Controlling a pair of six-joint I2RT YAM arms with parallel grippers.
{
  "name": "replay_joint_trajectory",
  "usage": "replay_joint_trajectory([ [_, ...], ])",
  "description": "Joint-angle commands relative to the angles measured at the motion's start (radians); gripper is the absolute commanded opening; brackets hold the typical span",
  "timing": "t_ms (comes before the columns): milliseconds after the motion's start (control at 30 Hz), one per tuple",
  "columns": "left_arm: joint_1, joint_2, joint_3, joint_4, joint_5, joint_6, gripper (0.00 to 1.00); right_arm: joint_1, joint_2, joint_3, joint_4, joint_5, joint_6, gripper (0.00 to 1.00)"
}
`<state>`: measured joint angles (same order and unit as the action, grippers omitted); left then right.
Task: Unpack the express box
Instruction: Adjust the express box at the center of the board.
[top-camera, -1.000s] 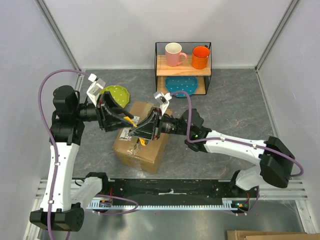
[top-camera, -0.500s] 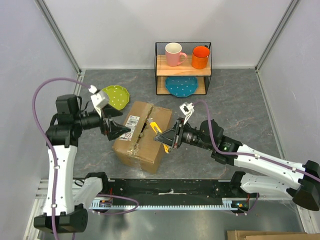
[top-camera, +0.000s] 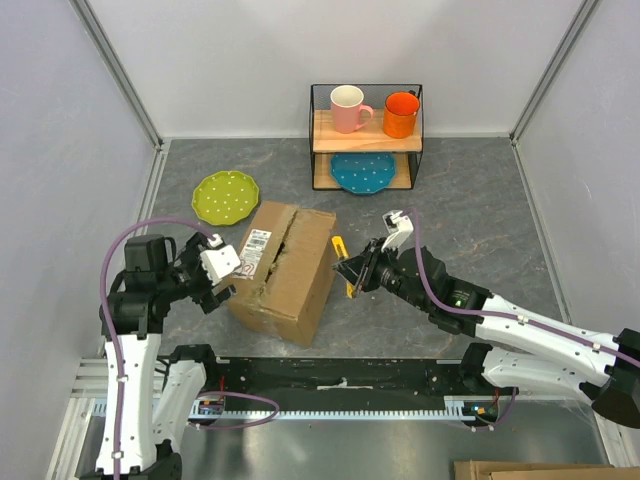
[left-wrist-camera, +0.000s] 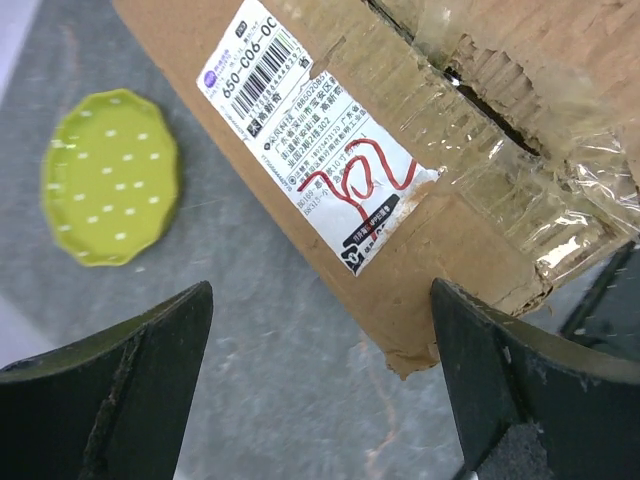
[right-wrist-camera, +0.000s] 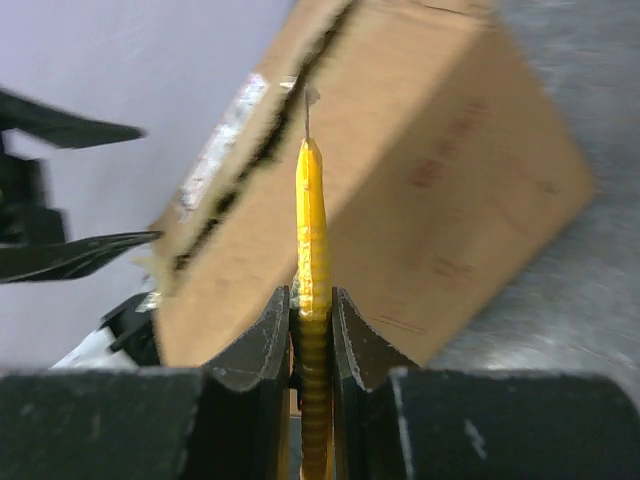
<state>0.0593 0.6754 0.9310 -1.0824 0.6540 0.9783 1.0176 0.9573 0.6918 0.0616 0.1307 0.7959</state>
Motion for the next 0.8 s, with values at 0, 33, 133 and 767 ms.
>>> replay_joint_trajectory([
  [0,0.007,-0.026,-0.041,0.042,-0.280,0.151,0.95,0.001,-0.014,-0.003,-0.118,0.295,0.002,0.00],
  [33,0.007,-0.033,-0.050,0.062,-0.303,0.149,0.94,-0.001,-0.009,-0.005,-0.134,0.319,0.015,0.00],
  [133,0.007,-0.049,-0.076,0.033,-0.326,0.158,0.94,-0.001,0.056,-0.006,-0.125,0.382,0.043,0.00],
  [767,0.007,-0.041,0.111,-0.055,-0.455,0.141,0.92,-0.028,0.439,0.160,0.119,0.337,0.065,0.00],
])
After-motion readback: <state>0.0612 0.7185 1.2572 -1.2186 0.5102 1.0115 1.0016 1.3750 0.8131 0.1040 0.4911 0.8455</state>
